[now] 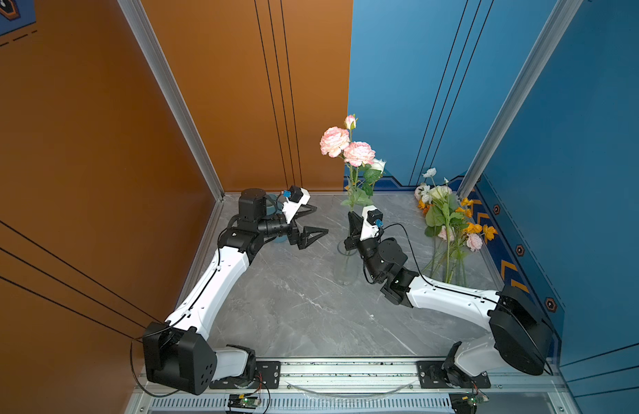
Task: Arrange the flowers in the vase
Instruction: 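Open the right gripper and move it back to the flower bunch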
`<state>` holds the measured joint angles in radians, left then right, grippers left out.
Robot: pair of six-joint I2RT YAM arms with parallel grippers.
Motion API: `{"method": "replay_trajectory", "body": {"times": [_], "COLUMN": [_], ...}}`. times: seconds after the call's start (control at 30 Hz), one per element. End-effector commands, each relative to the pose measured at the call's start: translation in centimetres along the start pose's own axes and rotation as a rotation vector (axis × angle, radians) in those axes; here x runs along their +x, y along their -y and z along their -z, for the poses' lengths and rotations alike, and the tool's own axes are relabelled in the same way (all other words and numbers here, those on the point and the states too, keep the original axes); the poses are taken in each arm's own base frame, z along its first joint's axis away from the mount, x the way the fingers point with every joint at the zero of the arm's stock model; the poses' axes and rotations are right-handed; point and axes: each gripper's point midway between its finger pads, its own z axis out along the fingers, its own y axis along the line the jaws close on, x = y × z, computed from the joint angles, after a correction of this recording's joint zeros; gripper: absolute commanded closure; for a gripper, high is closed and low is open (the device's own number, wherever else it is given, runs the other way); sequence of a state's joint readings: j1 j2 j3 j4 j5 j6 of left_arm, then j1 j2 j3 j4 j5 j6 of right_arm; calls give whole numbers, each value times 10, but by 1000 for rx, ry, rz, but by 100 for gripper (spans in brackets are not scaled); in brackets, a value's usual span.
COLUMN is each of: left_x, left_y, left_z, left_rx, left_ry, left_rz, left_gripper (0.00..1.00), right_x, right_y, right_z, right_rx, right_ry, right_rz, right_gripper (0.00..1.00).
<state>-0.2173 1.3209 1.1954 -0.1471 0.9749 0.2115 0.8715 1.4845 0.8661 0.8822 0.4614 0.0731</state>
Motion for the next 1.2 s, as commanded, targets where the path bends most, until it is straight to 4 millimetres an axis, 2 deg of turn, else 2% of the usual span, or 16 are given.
{"method": "replay_trajectory", "body": {"times": [0.0, 0.13, 0.2, 0.37, 0.53, 0.6, 0.7, 0.8, 0.87, 0.9, 0.97, 1.07, 1.17], "left_x": [-11, -11, -11, -11, -11, -11, -12, -15, -14, -12, -6, 10, 24], "left_y": [6, 6, 6, 6, 7, 9, 16, 33, 46, 54, 68, 83, 103], "left_z": [0, 0, 0, 0, -1, -2, -7, -17, -29, -36, -50, -71, -85], "left_rx": [34, 35, 34, 34, 36, 42, 65, 95, 101, 112, 104, 32, 25], "left_ry": [18, 18, 18, 18, 17, 17, 15, 12, -2, -11, -35, -94, -134], "left_rz": [-9, -9, -9, -8, -8, -10, -11, -30, -43, -56, -91, -183, -255], "left_gripper": [2, 2, 2, 2, 2, 2, 2, 2, 2, 2, 2, 2, 2], "right_x": [3, -2, -3, -11, -19, -20, -22, -22, -11, -2, 13, 26, 37], "right_y": [-4, -6, -7, -9, -8, 1, 40, 109, 153, 185, 224, 271, 306], "right_z": [4, 6, 8, 18, 36, 47, 66, 90, 104, 112, 126, 144, 151], "right_rx": [-16, -28, -35, -52, -61, -37, 128, 405, 520, 590, 661, 755, 821], "right_ry": [-16, -19, -24, -35, -65, -85, -165, -289, -389, -445, -521, -555, -615], "right_rz": [5, 3, 5, 15, 32, 38, 51, 76, 35, -17, -127, -223, -239], "right_gripper": [77, 61, 59, 45, 36, 35, 32, 31, 30, 30, 30, 32, 38]}}
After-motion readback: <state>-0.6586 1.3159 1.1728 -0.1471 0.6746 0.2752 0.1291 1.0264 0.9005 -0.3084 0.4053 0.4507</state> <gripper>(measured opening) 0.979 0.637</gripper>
